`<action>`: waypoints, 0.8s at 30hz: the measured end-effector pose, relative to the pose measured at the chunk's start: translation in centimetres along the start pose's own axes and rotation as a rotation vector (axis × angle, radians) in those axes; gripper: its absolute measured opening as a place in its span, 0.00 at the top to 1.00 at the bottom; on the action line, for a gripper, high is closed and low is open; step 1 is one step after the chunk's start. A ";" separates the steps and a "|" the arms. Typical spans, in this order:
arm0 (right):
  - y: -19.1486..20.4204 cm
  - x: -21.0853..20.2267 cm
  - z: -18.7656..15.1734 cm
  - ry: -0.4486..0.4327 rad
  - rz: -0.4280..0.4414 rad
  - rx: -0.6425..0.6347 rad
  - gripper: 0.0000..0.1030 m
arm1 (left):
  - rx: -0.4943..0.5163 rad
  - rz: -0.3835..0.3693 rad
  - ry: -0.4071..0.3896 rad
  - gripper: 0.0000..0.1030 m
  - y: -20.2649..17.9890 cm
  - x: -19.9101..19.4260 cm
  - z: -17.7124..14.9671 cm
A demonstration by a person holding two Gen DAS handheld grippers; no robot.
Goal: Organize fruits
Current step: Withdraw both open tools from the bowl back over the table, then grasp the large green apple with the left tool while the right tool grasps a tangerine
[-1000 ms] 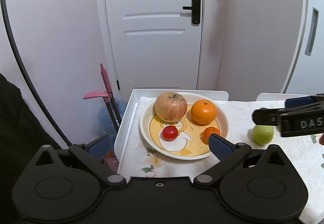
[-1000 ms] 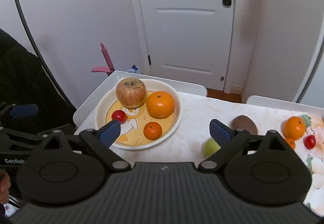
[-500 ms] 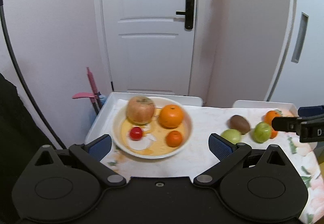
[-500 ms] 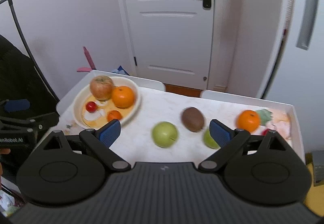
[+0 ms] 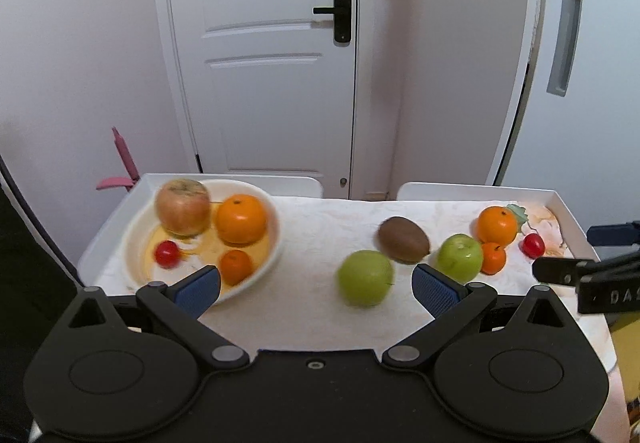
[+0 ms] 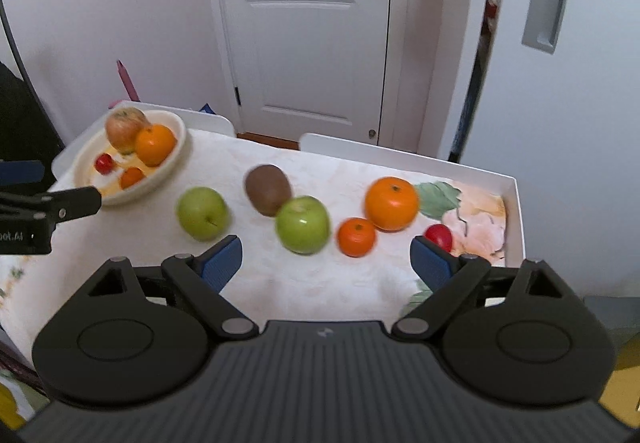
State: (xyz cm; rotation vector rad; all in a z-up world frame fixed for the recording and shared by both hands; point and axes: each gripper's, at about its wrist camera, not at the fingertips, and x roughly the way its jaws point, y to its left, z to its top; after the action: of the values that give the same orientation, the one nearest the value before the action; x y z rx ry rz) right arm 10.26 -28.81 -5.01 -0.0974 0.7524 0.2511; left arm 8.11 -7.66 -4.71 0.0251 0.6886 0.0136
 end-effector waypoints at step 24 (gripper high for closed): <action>-6.0 10.0 -2.3 0.046 0.129 -0.016 0.27 | 0.019 0.106 0.096 0.12 -6.2 12.1 -1.8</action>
State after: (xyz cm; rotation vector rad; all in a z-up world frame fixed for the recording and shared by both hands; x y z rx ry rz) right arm 17.35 -33.14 -13.56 -0.0696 0.8034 0.3791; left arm 16.38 -13.62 -13.94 0.0793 0.7830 0.1106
